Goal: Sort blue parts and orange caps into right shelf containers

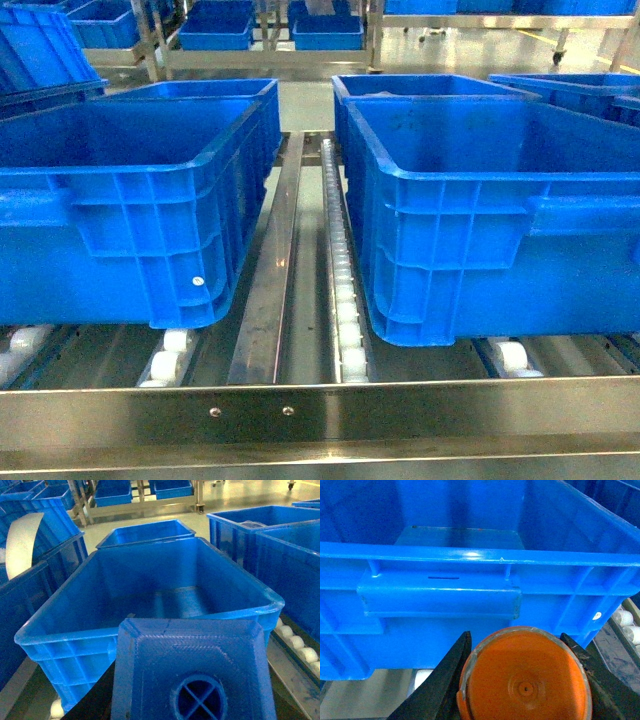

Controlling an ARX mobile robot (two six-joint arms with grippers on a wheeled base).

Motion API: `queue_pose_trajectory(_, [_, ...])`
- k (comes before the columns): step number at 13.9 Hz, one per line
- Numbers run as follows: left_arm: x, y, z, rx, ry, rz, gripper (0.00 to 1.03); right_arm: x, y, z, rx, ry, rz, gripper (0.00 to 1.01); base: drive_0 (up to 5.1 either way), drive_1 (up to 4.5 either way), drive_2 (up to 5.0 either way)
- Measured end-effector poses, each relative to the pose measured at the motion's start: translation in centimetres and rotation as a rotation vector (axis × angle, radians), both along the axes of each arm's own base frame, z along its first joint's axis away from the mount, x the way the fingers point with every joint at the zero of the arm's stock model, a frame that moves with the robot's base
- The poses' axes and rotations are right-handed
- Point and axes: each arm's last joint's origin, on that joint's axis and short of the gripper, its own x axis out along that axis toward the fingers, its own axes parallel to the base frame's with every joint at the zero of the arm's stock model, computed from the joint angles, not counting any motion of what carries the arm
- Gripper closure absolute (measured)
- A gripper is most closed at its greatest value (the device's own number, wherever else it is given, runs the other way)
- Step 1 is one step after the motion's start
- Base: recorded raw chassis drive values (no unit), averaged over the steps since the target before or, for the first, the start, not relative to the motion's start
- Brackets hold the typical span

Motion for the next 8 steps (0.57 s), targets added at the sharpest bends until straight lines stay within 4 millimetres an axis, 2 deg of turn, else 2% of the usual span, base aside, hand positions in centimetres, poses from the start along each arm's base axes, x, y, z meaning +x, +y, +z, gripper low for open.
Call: queue_pose_trajectory(8, [0.0, 0.0, 0.0, 0.0, 0.0, 0.0, 0.59, 0.0, 0.0, 0.0, 0.0, 0.0, 0.0, 0.59, 0.0, 0.0, 0.0])
